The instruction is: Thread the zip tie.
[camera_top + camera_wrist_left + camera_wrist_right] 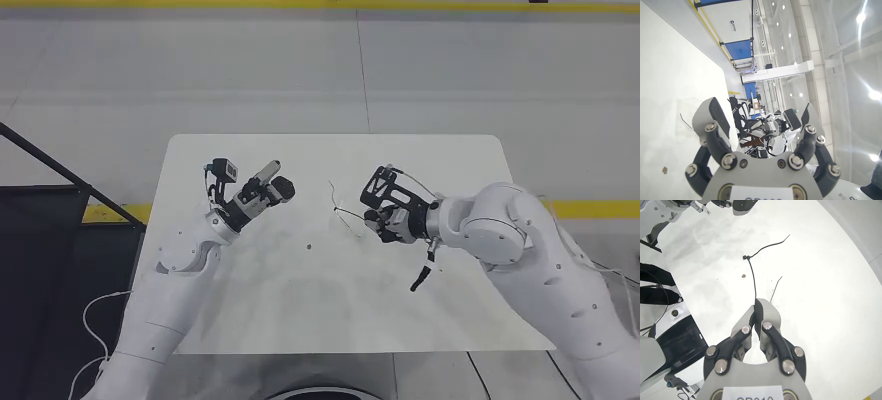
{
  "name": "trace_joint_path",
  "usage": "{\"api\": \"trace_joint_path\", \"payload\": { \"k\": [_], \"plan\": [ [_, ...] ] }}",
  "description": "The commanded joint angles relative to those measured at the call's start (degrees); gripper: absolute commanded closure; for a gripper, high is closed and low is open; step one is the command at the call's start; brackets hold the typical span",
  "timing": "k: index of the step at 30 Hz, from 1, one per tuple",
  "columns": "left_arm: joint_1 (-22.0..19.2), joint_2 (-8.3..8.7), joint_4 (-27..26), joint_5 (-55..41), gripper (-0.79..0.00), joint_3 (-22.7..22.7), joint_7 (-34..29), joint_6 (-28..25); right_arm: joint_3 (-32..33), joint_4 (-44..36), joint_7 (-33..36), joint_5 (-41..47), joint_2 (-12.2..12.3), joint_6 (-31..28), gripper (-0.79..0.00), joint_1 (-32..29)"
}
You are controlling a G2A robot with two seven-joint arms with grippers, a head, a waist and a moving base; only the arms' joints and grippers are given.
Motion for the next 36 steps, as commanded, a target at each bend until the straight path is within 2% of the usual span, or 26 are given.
{"api": "trace_joint_path", "payload": {
  "k": [1, 5, 10, 14, 17, 24, 36],
  "plan": [
    [0.5, -0.1, -0.88, 0.53, -0.785, 0.16, 2.61, 0.98, 0.0, 0.0, 0.0, 0.0, 0.0, 0.0, 0.0, 0.0],
    [1.39, -0.35, -1.93, 4.58, -0.785, 0.34, 11.01, 2.09, -2.03, -4.64, 1.13, -11.82, -0.17, 5.13, 0.0, 0.13],
    [2.78, -0.69, -4.02, 15.66, -0.785, 1.23, 24.27, 2.57, -8.01, -9.08, 8.11, -28.02, -1.33, 11.42, 0.0, 2.17],
    [3.97, -1.03, -5.73, 20.32, -0.785, 2.14, 30.04, 2.22, -14.01, -8.24, 14.02, -34.94, -3.43, 13.45, 0.0, 5.36],
    [4.71, -1.36, -6.67, 22.05, -0.785, 2.81, 33.34, 1.48, -18.26, -5.42, 18.04, -36.75, -5.49, 13.82, 0.0, 7.97],
    [4.78, -1.39, -6.71, 22.07, -0.785, 2.88, 33.5, 1.39, -23.95, 1.45, 21.0, -35.9, -10.05, 13.89, 0.0, 12.27],
    [4.78, -1.39, -6.71, 22.07, -0.785, 2.88, 33.5, 1.39, -29.51, 10.23, 25.4, -37.65, -15.88, 12.09, 0.0, 15.34]
  ]
}}
